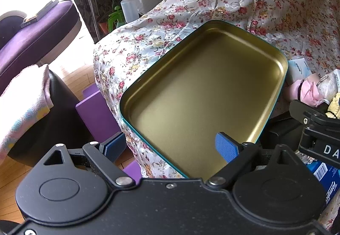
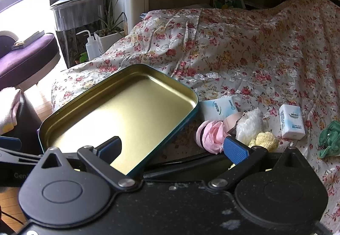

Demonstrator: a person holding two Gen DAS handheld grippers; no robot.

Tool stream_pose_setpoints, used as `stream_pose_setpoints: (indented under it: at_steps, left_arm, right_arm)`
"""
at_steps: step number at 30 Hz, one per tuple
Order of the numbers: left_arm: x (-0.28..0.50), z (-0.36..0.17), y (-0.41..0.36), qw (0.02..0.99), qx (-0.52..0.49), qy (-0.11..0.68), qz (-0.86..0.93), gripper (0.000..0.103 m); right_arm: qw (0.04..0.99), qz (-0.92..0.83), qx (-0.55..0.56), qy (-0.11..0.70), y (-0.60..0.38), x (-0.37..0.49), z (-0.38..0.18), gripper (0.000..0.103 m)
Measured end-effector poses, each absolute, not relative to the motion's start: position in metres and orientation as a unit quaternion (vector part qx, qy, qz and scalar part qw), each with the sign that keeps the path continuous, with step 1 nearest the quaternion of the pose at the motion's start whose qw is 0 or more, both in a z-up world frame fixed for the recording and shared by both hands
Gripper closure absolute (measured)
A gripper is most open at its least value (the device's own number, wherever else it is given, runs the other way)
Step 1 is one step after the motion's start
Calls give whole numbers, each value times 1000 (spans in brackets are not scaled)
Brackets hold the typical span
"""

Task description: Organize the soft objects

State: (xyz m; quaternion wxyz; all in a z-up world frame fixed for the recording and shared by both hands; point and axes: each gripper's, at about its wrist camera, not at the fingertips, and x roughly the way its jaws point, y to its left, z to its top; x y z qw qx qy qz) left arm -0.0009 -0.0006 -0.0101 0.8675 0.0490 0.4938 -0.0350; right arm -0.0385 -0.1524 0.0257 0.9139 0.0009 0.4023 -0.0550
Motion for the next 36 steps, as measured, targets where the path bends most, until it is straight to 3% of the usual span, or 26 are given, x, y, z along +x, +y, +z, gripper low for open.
stream_pose_setpoints:
  at_steps: [36]
  left_arm:
    - [1,-9,3,870,46,491,-15,14]
  right_arm:
    - [896,-52,7,441,-152,-31,18,1]
